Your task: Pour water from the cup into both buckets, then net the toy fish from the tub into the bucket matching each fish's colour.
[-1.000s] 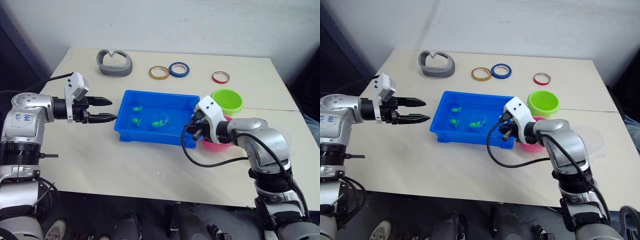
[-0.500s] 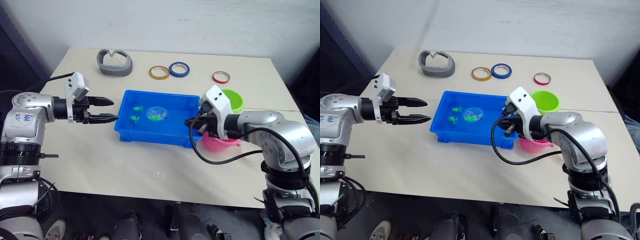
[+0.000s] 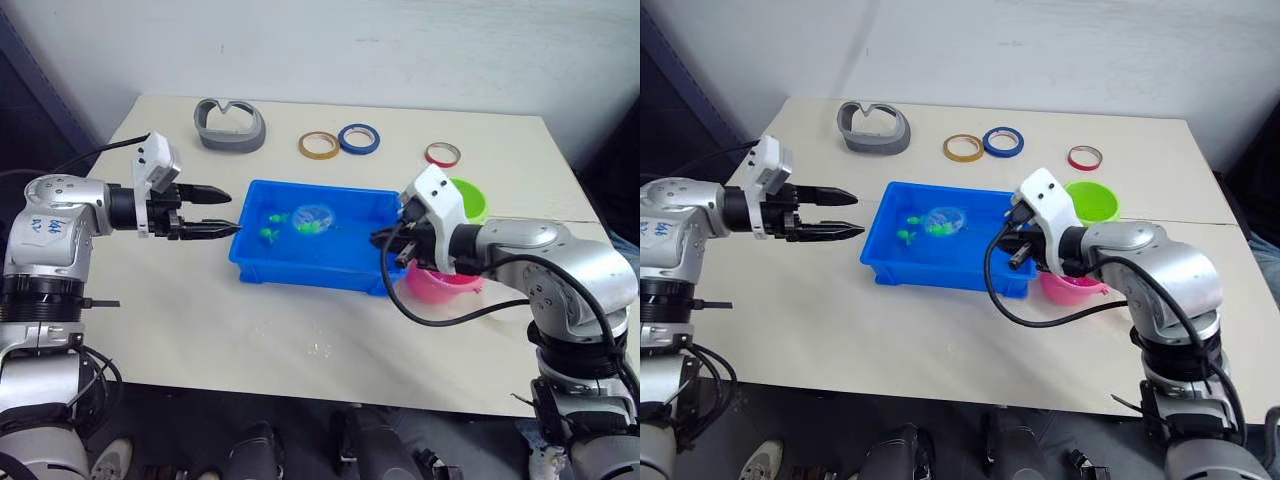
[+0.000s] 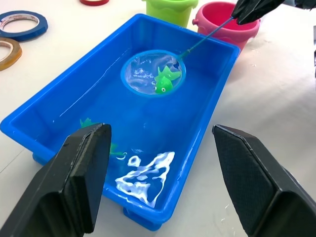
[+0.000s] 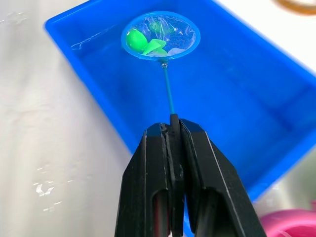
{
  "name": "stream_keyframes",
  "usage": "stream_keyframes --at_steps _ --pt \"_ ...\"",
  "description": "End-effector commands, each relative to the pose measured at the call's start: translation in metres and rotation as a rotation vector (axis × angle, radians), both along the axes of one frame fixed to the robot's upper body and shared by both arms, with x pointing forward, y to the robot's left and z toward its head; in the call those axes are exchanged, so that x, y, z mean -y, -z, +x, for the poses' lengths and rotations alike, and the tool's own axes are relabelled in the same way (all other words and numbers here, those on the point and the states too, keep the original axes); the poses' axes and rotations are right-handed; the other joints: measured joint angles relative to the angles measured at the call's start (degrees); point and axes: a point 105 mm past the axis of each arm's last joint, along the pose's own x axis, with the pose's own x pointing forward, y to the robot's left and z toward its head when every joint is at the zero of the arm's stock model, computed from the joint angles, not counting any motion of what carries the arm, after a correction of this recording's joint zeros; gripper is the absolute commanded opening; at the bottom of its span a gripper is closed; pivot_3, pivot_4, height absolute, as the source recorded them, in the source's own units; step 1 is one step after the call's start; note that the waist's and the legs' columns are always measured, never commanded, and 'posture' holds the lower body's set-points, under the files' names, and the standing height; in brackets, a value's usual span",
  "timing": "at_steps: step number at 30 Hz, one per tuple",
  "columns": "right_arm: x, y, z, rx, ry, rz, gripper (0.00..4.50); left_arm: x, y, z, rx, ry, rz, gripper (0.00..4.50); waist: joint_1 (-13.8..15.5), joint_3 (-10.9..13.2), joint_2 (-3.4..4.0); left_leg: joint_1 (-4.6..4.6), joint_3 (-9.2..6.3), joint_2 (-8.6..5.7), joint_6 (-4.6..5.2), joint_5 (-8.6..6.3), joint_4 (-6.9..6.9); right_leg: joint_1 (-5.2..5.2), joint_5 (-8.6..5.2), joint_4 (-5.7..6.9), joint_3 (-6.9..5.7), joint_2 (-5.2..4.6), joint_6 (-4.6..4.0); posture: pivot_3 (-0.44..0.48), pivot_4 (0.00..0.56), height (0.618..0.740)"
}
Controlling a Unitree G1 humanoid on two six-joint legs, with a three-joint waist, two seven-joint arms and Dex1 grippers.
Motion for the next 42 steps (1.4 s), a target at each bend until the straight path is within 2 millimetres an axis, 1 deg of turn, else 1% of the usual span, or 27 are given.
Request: stream_keyframes --at_steps 1,4,11,15,17,20,22,24,25,27,29,31,32,36,42 --pt "0.024 -0.029 0.001 0.116 0.052 0.013 0.0 0.004 -0.012 0.002 0.049 0.021 -0.002 3.6 0.03 0.0 0.0 -0.01 -0.01 0.0 0.01 0.0 -0.02 0.0 0.0 -0.03 -0.01 0.0 0.0 0.0 0.15 0.693" --pt "0.048 -0.039 0.002 0.149 0.119 -0.005 0.0 0.007 -0.013 0.005 0.052 0.032 -0.004 3.6 -0.02 0.0 0.0 -0.01 -0.01 0.01 0.01 -0.01 -0.09 0.01 0.0 -0.13 -0.01 0.01 0.0 0.0 0.15 0.693" --pt "0.114 -0.052 0.006 0.204 0.323 -0.088 0.0 0.014 -0.014 0.012 0.058 0.061 -0.006 3.6 0.05 0.0 0.0 0.0 0.01 0.01 0.01 0.0 -0.14 0.01 0.0 -0.19 -0.01 0.01 0.01 0.0 0.15 0.693" --pt "0.14 -0.052 0.008 0.228 0.406 -0.163 0.0 0.017 -0.014 0.015 0.06 0.072 -0.008 3.6 -0.12 0.0 0.0 0.01 0.04 0.01 0.01 0.0 -0.17 0.0 0.0 -0.2 0.02 0.02 0.01 0.0 0.15 0.693" --pt "0.149 -0.05 0.009 0.241 0.436 -0.205 0.0 0.019 -0.014 0.016 0.061 0.077 -0.009 3.6 -0.07 0.0 0.01 0.02 0.03 0.02 0.0 0.0 -0.17 0.01 0.0 -0.2 0.02 0.04 0.01 0.0 0.15 0.693" --pt "0.16 -0.04 0.008 0.261 0.451 -0.336 0.0 0.02 -0.013 0.017 0.062 0.082 -0.01 3.6 -0.07 0.0 0.01 0.02 0.04 0.02 0.0 0.0 -0.18 0.0 0.01 -0.21 0.02 0.03 0.01 0.0 0.15 0.693" --pt "0.164 -0.036 0.007 0.286 0.448 -0.429 0.0 0.02 -0.013 0.018 0.062 0.083 -0.01 3.6 -0.02 0.0 0.01 0.02 0.04 0.02 0.0 0.0 -0.2 0.0 0.0 -0.22 0.03 0.03 0.01 0.0 0.15 0.693" --pt "0.166 -0.033 0.007 0.305 0.442 -0.479 0.0 0.02 -0.013 0.018 0.063 0.084 -0.01 3.6 -0.11 0.0 0.01 0.01 0.06 0.02 0.0 0.0 -0.2 0.0 0.01 -0.24 0.04 0.04 0.02 0.0 0.15 0.693" --pt "0.166 -0.033 0.007 0.333 0.429 -0.549 0.0 0.02 -0.014 0.018 0.062 0.085 -0.011 3.6 -0.15 0.0 0.01 0.02 0.06 0.02 0.0 0.0 -0.2 0.0 0.01 -0.23 0.04 0.04 0.02 0.0 0.15 0.693" --pt "0.163 -0.032 0.006 0.386 0.394 -0.673 0.0 0.021 -0.014 0.019 0.063 0.088 -0.01 3.6 -0.06 0.01 0.02 0.02 0.07 0.02 -0.01 0.01 -0.19 0.0 0.01 -0.21 0.04 0.04 0.03 0.0 0.15 0.693" --pt "0.161 -0.032 0.006 0.427 0.373 -0.745 0.0 0.022 -0.014 0.019 0.063 0.091 -0.01 3.6 -0.1 0.01 0.03 0.03 0.06 0.02 -0.02 0.01 -0.19 0.0 0.01 -0.22 0.04 0.05 0.03 0.0 0.15 0.693" --pt "0.154 -0.033 0.006 0.484 0.338 -0.838 0.0 0.023 -0.014 0.02 0.063 0.095 -0.01 3.6 -0.14 0.01 0.02 0.03 0.07 0.02 -0.02 0.01 -0.19 0.0 0.01 -0.22 0.04 0.05 0.03 0.0 0.15 0.693" --pt "0.15 -0.032 0.006 0.52 0.308 -0.911 0.0 0.023 -0.014 0.02 0.062 0.097 -0.01 3.6 -0.12 0.01 0.02 0.03 0.07 0.02 -0.02 0.01 -0.19 0.0 0.01 -0.22 0.05 0.04 0.03 0.0 0.15 0.693" --pt "0.139 -0.027 0.004 0.616 0.213 -1.108 0.0 0.024 -0.013 0.02 0.06 0.101 -0.01 3.6 -0.03 0.01 0.02 0.03 0.07 0.02 -0.02 0.01 -0.18 0.0 0.01 -0.23 0.04 0.04 0.03 0.0 0.15 0.693" --pt "0.141 -0.022 0.004 0.697 0.142 -1.331 0.0 0.025 -0.012 0.021 0.057 0.106 -0.01 3.6 -0.04 0.01 0.02 0.03 0.09 0.02 -0.03 0.02 -0.16 0.0 0.01 -0.21 0.04 0.04 0.03 0.0 0.15 0.693"
